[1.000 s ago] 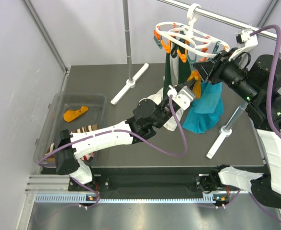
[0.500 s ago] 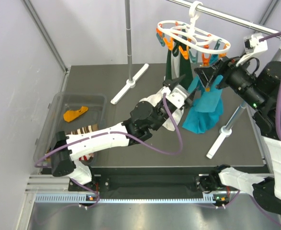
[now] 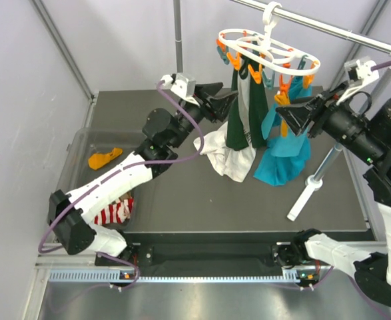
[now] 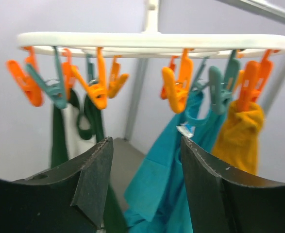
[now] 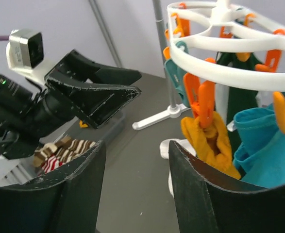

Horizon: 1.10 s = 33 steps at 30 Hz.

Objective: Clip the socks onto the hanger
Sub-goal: Clamp the sock onto the hanger, then open the clamp at the hanger.

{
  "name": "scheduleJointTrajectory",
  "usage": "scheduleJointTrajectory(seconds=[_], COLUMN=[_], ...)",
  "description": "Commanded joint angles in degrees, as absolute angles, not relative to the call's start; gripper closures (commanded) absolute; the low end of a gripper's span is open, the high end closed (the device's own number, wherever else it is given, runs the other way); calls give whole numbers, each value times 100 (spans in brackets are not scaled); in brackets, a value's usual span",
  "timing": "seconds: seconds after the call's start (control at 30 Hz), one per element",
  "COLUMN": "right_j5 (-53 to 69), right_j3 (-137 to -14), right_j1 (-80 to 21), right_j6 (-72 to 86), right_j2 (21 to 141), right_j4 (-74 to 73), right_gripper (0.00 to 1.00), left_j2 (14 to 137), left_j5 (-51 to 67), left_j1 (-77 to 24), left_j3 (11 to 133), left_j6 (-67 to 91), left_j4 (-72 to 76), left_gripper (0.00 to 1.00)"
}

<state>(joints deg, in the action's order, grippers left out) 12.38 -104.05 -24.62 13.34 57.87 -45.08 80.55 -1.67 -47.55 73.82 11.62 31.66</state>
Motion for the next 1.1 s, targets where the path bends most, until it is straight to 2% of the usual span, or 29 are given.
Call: scheduleJointTrajectory(seconds=[0.0,0.1,0.2,0.27,0.3,0.37,0.47,1.07], right_j5=[1863,1925,1916,1846,1793,1758,1714,1652], right_j3=[-10617,-10670,-10714,-10723,-10757,-10784,-10872,-11021], right_j1=[-2523,-2522,-2523,-2522,-2522,-2522,-2522,-2522], right_j6=[1503,1555,1591,1643,1670,1687,1705,1609], right_j2=[5924,5968,5985,5968,5959,5933,5924,5959], right_j4=[-4474,-4447,-4430,-4377,-4368,-4351,-4359,-4359], right_gripper=[49,57,58,56,48,43,43,46], left_j2=[8182,8490,8814,9087,9192,9413,9545,10441], left_j5=[1571,2213,2811,3240,3330,3209,2971,3077], left_j1=[-4588,-4544,-4544,-4544,-4544,-4553,-4553,-4553], left_j3=[7654,8049,8453,8682,8927,9096,9176,10046], left_j6=[2408,2443,2531,2662,2715,2830,2848,3068], left_j4=[3813,3823,3885,3858,3850,3700,3762,4148], left_gripper=[37,36,36,34,33,33,34,44])
